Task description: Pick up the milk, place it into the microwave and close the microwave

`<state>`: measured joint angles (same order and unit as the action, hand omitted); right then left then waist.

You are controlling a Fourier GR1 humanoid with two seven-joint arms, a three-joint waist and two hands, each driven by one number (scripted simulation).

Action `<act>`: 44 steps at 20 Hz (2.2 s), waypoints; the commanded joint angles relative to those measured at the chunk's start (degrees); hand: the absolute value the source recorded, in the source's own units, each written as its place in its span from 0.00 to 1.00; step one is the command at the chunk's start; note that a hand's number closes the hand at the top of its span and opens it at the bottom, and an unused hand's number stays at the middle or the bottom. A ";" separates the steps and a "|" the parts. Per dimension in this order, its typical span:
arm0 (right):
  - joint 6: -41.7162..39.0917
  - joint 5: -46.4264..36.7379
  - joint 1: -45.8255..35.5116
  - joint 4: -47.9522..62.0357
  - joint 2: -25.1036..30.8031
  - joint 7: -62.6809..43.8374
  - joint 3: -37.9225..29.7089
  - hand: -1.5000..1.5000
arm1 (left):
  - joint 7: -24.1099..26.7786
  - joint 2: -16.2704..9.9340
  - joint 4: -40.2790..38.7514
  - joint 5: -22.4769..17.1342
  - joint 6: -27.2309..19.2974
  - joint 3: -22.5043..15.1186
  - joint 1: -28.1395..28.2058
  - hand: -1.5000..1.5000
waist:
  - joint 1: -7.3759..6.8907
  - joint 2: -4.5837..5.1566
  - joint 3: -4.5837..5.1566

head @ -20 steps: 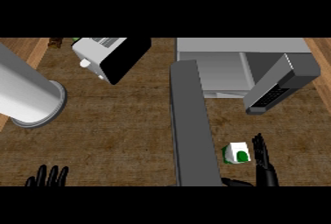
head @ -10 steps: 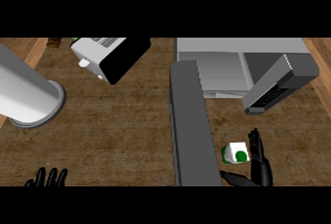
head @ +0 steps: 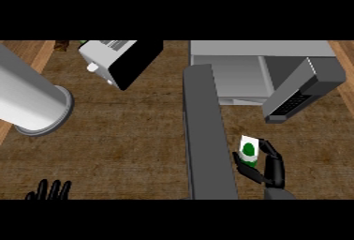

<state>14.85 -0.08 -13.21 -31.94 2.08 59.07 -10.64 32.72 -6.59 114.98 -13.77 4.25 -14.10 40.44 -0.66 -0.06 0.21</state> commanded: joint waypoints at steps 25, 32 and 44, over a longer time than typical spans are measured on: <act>-8.71 1.91 -8.56 1.18 5.08 3.39 -1.66 1.00 | 3.14 -0.51 3.22 1.17 0.27 -3.03 6.35 0.00 | 0.48 -0.17 -0.19; -5.72 0.18 6.44 -23.27 2.78 -8.67 5.45 1.00 | 0.12 0.08 2.67 2.27 -0.76 -4.47 2.61 0.00 | 1.72 -0.43 -0.09; -16.74 9.86 14.03 -46.90 -0.13 -23.97 10.67 1.00 | 3.97 -2.04 2.41 -0.36 1.35 -1.77 7.36 0.00 | 0.32 -0.08 -0.19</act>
<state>-1.35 7.78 0.99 -75.24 3.80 38.94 -1.09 34.46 -8.04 118.09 -14.80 4.73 -15.65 45.80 0.23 -0.28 0.06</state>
